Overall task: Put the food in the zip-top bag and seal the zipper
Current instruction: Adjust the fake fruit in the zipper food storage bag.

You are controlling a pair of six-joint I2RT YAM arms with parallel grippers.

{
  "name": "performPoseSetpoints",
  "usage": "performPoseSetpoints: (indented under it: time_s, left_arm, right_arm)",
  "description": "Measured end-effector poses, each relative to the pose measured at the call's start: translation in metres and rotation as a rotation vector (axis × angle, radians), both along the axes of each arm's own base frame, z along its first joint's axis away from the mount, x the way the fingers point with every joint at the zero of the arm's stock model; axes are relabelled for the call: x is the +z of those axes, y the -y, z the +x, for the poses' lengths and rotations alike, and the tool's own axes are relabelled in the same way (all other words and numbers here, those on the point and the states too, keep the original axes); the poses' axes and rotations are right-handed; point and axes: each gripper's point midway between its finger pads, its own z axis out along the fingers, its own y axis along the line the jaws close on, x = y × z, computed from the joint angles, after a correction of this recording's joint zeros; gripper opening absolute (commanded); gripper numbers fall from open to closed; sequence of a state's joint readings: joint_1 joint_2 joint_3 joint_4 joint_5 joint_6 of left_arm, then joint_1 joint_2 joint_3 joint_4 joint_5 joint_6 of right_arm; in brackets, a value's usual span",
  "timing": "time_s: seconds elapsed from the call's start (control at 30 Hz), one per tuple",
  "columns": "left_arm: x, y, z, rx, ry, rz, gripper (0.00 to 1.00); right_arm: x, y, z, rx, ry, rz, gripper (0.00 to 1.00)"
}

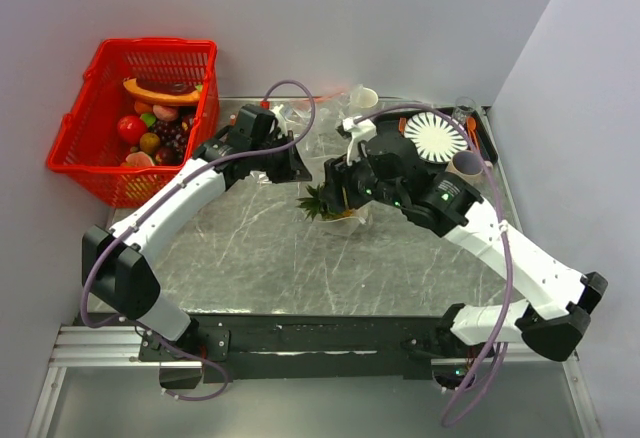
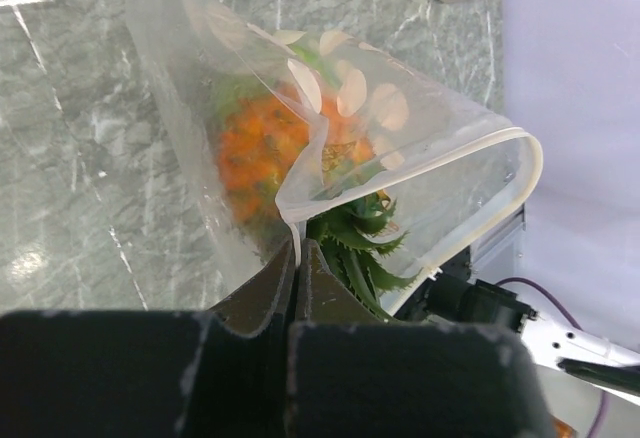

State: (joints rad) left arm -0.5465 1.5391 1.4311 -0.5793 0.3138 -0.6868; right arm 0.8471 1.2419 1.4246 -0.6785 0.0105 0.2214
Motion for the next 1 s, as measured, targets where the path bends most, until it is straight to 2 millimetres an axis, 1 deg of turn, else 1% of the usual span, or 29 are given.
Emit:
performPoseSetpoints:
  time_s: [0.13, 0.23, 0.37, 0.4, 0.43, 0.47, 0.5, 0.53, 0.57, 0.7, 0.8, 0.87, 1.0]
  left_arm:
    - [0.001, 0.001, -0.001, -0.001, -0.009, -0.011, 0.01]
    - [0.003, 0.002, -0.002, -0.004, -0.011, -0.017, 0.01]
    - [0.005, 0.003, -0.004, -0.011, -0.010, -0.025, 0.01]
    - [0.006, 0.003, -0.005, -0.013, -0.010, -0.027, 0.01]
    - [0.006, 0.003, -0.005, -0.014, -0.010, -0.029, 0.01]
    - [0.007, 0.003, -0.005, -0.014, -0.009, -0.029, 0.01]
    - [0.007, 0.003, -0.006, -0.015, -0.008, -0.030, 0.01]
    - [0.007, 0.003, -0.006, -0.015, -0.008, -0.030, 0.01]
    - [0.007, 0.003, -0.006, -0.015, -0.008, -0.030, 0.01]
    - [0.008, 0.003, -0.006, -0.015, -0.007, -0.031, 0.01]
    - [0.010, 0.002, -0.006, -0.015, -0.003, -0.034, 0.01]
    - [0.011, 0.003, -0.007, -0.017, -0.001, -0.039, 0.01]
    - [0.014, 0.006, -0.007, -0.019, 0.004, -0.052, 0.01]
  right_arm:
    - [-0.013, -0.011, 0.010, 0.006, -0.007, -0.026, 0.68]
    - [-0.030, -0.021, 0.020, 0.005, -0.017, -0.066, 0.68]
    - [-0.055, -0.026, 0.034, -0.008, -0.027, -0.137, 0.66]
    - [-0.060, -0.026, 0.036, -0.011, -0.028, -0.153, 0.61]
    - [-0.064, -0.026, 0.039, -0.014, -0.028, -0.167, 0.53]
    - [-0.068, -0.027, 0.042, -0.019, -0.027, -0.179, 0.40]
    - [-0.070, -0.028, 0.044, -0.020, -0.025, -0.186, 0.13]
    - [-0.072, -0.029, 0.046, -0.022, -0.019, -0.189, 0.03]
    - [-0.073, -0.028, 0.047, -0.025, -0.013, -0.194, 0.00]
    - [-0.073, -0.027, 0.050, -0.048, 0.004, -0.175, 0.00]
    - [-0.067, -0.021, 0.046, -0.060, 0.025, -0.145, 0.00]
    - [-0.059, -0.015, 0.043, -0.074, 0.047, -0.109, 0.00]
    - [-0.028, 0.003, 0.042, -0.127, 0.109, 0.029, 0.00]
